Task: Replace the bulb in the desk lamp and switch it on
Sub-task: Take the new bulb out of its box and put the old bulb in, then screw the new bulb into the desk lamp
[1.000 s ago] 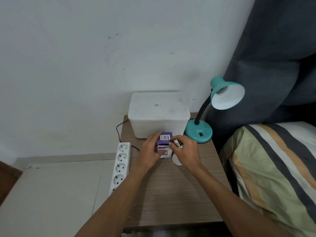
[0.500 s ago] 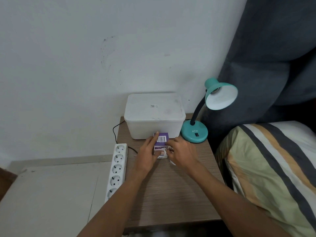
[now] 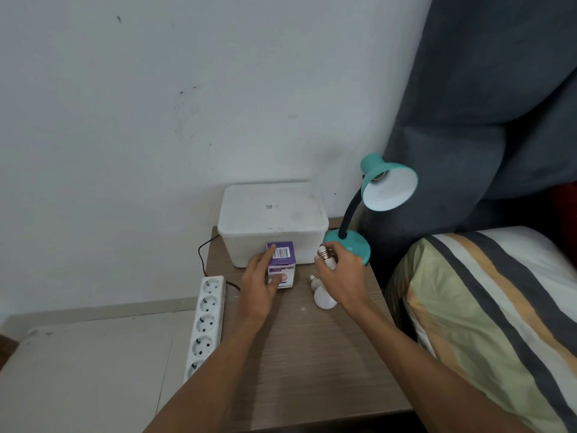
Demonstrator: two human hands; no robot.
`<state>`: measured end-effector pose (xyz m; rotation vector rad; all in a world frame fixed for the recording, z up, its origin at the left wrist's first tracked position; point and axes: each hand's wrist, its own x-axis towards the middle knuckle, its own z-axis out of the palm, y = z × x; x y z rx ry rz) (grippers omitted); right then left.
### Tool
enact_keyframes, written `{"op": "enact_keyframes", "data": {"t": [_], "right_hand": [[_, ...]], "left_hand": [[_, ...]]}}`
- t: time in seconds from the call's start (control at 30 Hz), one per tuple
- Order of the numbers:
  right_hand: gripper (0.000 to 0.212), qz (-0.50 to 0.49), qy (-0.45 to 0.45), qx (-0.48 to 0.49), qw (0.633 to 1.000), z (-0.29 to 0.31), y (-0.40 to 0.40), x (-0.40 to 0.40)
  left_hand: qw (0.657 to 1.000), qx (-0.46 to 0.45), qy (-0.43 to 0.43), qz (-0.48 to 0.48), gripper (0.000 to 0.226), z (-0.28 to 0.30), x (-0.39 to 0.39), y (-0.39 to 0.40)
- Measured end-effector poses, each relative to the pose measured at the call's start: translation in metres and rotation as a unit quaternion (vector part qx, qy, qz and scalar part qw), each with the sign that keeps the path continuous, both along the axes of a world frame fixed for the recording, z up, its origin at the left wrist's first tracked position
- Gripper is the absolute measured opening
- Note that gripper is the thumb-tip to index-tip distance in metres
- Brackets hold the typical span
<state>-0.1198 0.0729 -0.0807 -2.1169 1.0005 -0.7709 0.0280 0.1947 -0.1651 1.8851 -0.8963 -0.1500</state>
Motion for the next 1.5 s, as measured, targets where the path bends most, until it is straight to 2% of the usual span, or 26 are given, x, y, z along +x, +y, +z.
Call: {"op": "enact_keyframes", "data": {"t": [0.23,0.33,0.43,0.53,0.63,0.8,0.93,1.03,1.13,1.27,1.4,1.5], "right_hand": [[0.035,-0.052,-0.045,0.082,0.994,-0.001,-0.018,-0.018],[0.038,-0.072,-0.069,0.123,0.987,0.0,-0.027,-0.029],[0.039,-0.118,-0.108,0.135,0.978,0.014,-0.04,-0.039],[0.034,-0.161,-0.152,0.157,0.962,0.039,-0.053,-0.048],[0.024,-0.16,-0.165,0.15,0.962,0.063,-0.07,-0.058],[0.033,-0.139,-0.149,0.104,0.974,0.085,-0.101,-0.062],[0.033,-0.106,-0.163,0.074,0.978,0.092,-0.118,-0.055],[0.029,-0.074,-0.149,0.04,0.985,0.09,-0.126,-0.047],[0.029,-0.059,-0.146,0.036,0.987,0.089,-0.131,-0.042],[0.052,-0.033,-0.119,0.013,0.992,0.087,-0.138,-0.039],[0.058,-0.049,-0.088,0.012,0.995,0.083,-0.144,-0.036],[0.06,-0.058,-0.068,-0.05,0.995,0.078,-0.146,-0.032]], "left_hand": [[0.999,0.03,0.011,0.011,0.083,-0.009,-0.01,0.003],[0.992,0.063,-0.108,0.029,0.092,0.003,-0.017,0.006],[0.976,0.04,-0.209,0.034,0.098,0.028,-0.028,0.002],[0.955,-0.005,-0.291,-0.047,0.094,0.059,-0.033,-0.018],[0.936,-0.007,-0.336,-0.108,0.096,0.097,-0.034,-0.057],[0.914,0.033,-0.354,-0.196,0.116,0.148,-0.038,-0.133],[0.911,0.048,-0.326,-0.247,0.124,0.157,-0.031,-0.176],[0.906,0.052,-0.323,-0.269,0.121,0.151,-0.027,-0.195],[0.904,0.026,-0.327,-0.276,0.108,0.146,-0.026,-0.204],[0.903,0.003,-0.328,-0.277,0.094,0.146,-0.024,-0.205],[0.905,0.004,-0.316,-0.284,0.095,0.145,-0.023,-0.204],[0.905,0.006,-0.318,-0.282,0.1,0.144,-0.022,-0.206]]}}
